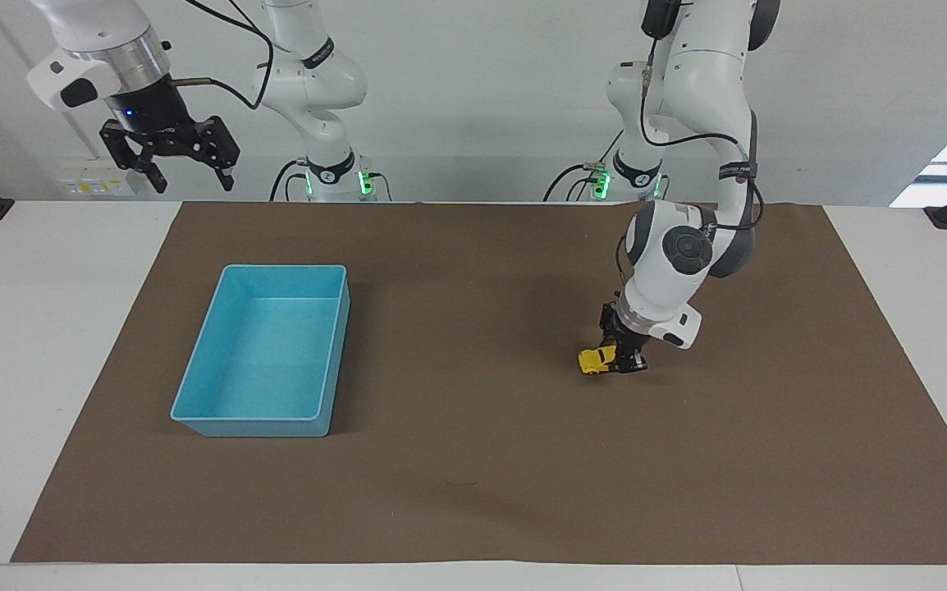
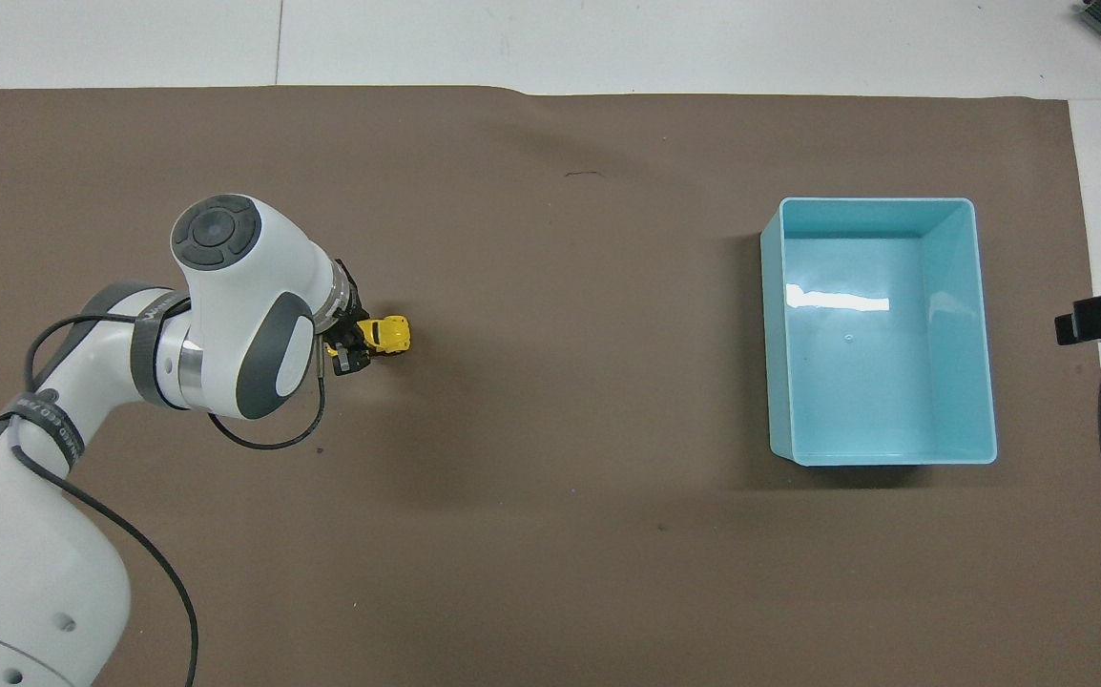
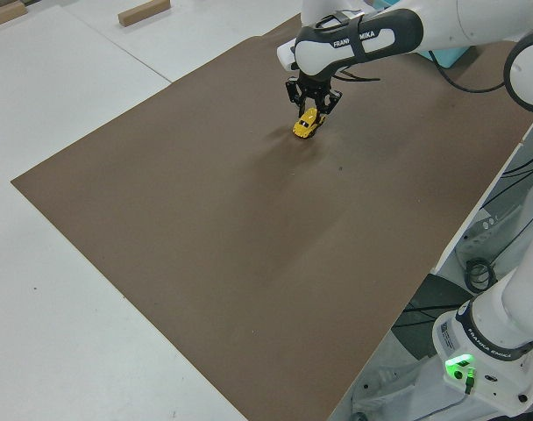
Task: Wind up and store yellow beetle car
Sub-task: 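Press down on the yellow car and pull it back with the left gripper, then release the car with the left gripper so it rolls toward the bin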
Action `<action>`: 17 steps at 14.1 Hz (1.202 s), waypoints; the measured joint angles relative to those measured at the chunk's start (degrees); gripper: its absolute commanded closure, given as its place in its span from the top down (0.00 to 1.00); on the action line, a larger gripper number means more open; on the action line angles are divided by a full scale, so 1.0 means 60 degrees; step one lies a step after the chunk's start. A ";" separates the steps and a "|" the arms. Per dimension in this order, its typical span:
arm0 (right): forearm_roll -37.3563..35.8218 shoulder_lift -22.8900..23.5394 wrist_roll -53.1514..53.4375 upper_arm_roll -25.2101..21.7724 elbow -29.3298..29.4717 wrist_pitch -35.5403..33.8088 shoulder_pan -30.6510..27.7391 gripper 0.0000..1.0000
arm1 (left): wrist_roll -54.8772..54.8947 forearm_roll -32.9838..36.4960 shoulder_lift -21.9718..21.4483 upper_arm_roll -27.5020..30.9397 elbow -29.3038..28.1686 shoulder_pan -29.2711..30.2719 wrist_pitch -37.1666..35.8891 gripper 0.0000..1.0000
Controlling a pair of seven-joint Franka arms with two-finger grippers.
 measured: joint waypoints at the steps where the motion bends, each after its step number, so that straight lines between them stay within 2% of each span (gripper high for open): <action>1: 0.0000 0.0000 0.0000 0.0000 0.0000 0.0000 0.0000 1.00 | 0.0150 0.0006 0.0000 0.0003 0.0000 0.0003 -0.0004 0.00; 3: 0.0000 0.0000 0.0000 0.0000 0.0000 0.0000 0.0000 1.00 | 0.0326 0.0014 -0.0001 0.0010 0.0000 0.0010 -0.0014 0.01; 4: 0.0000 0.0000 0.0000 0.0000 0.0000 0.0000 0.0000 1.00 | 0.0356 0.0017 -0.0002 0.0011 0.0000 0.0012 -0.0016 0.10; 5: 0.0000 0.0000 0.0000 0.0000 0.0000 0.0000 0.0000 1.00 | 0.0373 0.0020 -0.0004 0.0012 0.0000 0.0014 -0.0019 0.38; 6: 0.0000 0.0000 0.0000 0.0000 0.0000 0.0000 0.0000 1.00 | 0.0378 0.0024 -0.0004 0.0013 0.0000 0.0016 -0.0020 0.99; 17: 0.0000 0.0000 0.0000 -0.0029 0.0000 0.0000 -0.0001 1.00 | 0.0695 0.0290 -0.0073 0.0099 0.0321 0.0168 -0.0170 1.00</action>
